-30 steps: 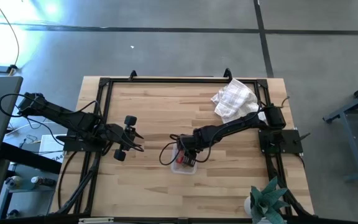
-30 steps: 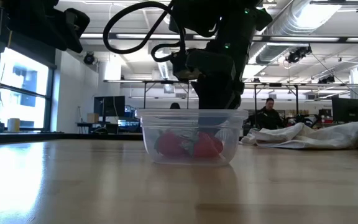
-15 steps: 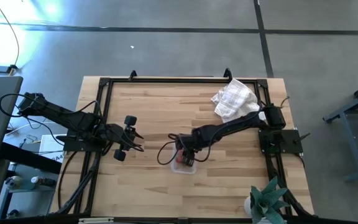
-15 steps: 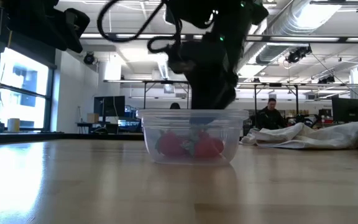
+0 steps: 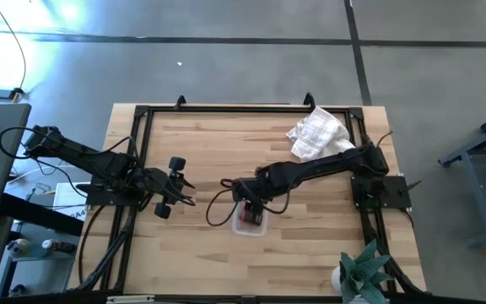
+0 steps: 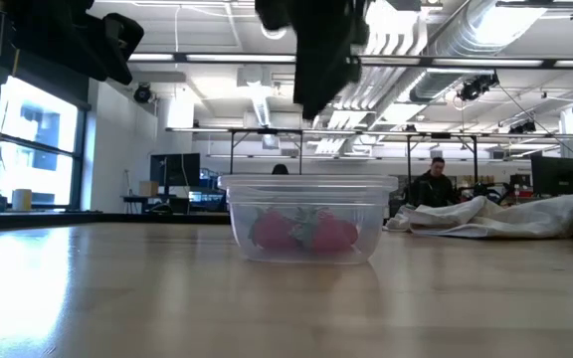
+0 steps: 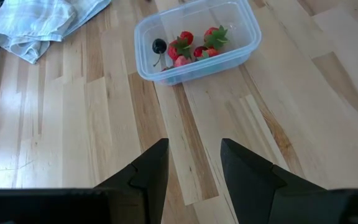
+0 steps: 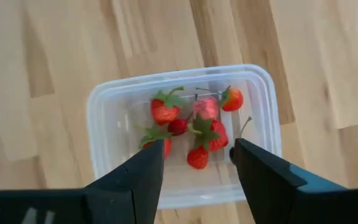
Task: Pick and placing Produce into tupperware
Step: Return to Home Position
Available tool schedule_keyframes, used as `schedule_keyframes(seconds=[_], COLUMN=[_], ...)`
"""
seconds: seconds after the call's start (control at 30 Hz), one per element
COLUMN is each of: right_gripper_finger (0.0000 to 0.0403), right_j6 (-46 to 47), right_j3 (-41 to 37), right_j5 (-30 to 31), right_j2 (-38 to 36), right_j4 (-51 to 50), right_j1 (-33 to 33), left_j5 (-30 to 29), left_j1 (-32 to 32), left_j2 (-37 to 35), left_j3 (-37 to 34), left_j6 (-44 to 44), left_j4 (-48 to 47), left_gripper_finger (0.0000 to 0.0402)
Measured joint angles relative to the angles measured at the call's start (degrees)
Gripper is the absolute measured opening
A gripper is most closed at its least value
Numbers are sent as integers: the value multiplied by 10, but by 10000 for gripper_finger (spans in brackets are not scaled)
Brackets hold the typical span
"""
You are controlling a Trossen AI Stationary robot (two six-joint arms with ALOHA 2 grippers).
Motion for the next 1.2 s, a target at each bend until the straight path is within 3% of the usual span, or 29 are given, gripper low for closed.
schedule_keyframes(seconds=[0.23, 0.63, 0.77, 0.9, 1.0, 1.2], right_gripper_finger=[188, 188, 188, 188, 188, 188], right_j6=[-17, 46, 84, 133, 137, 41], right_j3=[77, 75, 1, -130, -229, -357], right_j5=[93, 232, 251, 264, 263, 230], right_j2=[-25, -165, -256, -377, -470, -603], right_j4=[-114, -222, -211, -158, -56, 172], right_j1=[53, 170, 179, 177, 177, 158], left_j5=[0, 0, 0, 0, 0, 0], left_j1=[0, 0, 0, 0, 0, 0], left_j2=[0, 0, 0, 0, 0, 0], left_j3=[0, 0, 0, 0, 0, 0], left_j6=[0, 0, 0, 0, 0, 0], left_j4=[0, 0, 0, 0, 0, 0], left_gripper_finger=[136, 136, 136, 136, 136, 136])
